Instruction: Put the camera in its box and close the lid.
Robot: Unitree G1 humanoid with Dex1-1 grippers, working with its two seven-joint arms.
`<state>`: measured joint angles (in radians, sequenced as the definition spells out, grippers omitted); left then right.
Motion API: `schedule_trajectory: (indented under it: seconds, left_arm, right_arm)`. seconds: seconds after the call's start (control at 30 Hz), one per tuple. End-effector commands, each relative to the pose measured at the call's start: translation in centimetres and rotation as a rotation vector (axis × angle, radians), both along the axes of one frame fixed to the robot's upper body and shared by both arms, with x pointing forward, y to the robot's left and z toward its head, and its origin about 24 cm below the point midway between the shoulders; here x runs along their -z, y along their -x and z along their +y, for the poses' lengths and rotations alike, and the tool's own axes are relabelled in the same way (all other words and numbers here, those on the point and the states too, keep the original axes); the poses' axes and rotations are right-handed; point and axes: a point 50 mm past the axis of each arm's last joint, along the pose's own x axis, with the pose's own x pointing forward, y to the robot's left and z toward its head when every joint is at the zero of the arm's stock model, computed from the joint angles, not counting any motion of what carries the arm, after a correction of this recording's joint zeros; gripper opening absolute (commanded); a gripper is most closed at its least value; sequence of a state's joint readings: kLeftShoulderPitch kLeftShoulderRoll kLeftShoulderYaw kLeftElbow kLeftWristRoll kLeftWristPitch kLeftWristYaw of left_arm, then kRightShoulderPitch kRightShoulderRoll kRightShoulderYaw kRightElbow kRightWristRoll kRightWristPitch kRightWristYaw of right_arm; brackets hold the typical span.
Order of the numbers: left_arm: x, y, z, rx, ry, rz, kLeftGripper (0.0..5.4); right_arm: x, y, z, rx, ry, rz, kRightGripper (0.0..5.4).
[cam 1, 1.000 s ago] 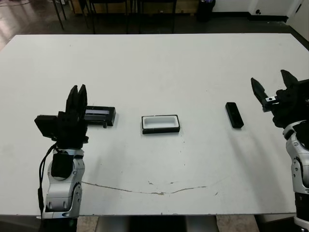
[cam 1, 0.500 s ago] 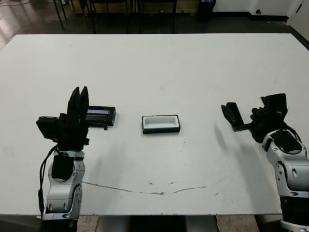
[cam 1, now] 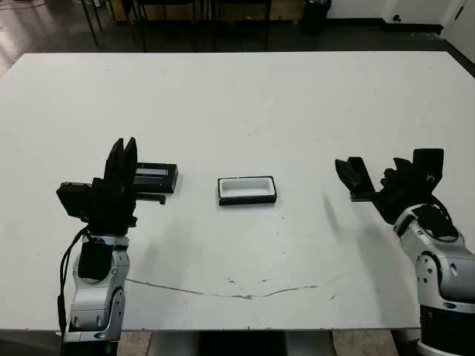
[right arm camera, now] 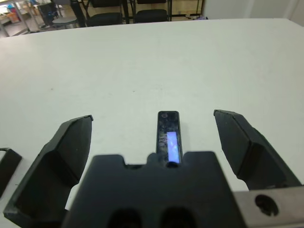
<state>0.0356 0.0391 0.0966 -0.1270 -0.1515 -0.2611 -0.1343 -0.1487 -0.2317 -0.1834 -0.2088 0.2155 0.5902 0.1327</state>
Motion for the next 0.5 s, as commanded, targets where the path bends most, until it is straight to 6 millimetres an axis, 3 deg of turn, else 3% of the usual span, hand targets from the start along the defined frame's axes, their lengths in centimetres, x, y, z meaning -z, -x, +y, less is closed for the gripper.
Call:
schedule_trajectory:
  seconds: [0.03,0.5]
  left_arm:
    - [0.6,0.1,0.3,-0.003,-0.013,0.03,0.0]
    - [0.7,0.2,0.3,-0.006,-0.011,0.033,0.0]
  right_arm:
    - [0.8,-0.1,0.0,0.017,0.052,0.028,5.38]
    - [2.1,-0.3,0.2,-0.004,0.088,0.072,5.38]
